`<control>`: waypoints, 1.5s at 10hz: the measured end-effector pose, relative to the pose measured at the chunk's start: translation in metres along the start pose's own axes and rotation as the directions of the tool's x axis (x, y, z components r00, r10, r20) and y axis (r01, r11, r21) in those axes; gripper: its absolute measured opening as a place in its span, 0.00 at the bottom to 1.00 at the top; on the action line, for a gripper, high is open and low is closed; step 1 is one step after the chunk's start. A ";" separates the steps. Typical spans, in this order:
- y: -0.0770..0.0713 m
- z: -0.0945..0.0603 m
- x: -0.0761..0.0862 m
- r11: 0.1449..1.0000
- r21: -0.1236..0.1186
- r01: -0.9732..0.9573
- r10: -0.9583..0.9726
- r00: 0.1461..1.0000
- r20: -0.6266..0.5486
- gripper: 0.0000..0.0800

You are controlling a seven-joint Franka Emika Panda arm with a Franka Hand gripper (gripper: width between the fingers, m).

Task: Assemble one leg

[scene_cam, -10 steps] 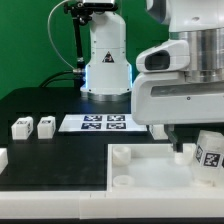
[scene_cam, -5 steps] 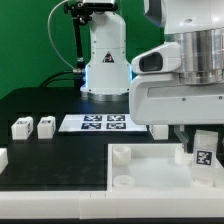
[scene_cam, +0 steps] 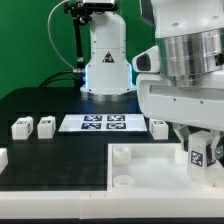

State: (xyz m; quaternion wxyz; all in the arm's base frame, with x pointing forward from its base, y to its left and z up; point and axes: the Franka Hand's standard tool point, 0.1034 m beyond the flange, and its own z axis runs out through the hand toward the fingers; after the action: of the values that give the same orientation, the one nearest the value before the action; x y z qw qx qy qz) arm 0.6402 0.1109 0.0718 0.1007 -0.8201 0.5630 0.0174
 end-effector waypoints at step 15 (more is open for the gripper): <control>-0.009 -0.004 -0.005 0.434 -0.099 0.896 -0.901 0.432 -0.036 0.81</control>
Offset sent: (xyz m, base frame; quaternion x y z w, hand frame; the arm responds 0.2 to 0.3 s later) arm 0.0000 0.0000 0.0000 0.0000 0.0000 0.0000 1.0000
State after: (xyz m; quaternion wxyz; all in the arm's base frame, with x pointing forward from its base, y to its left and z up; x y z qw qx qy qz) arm 0.6460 0.1182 0.0778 0.0444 -0.9965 0.0441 -0.0548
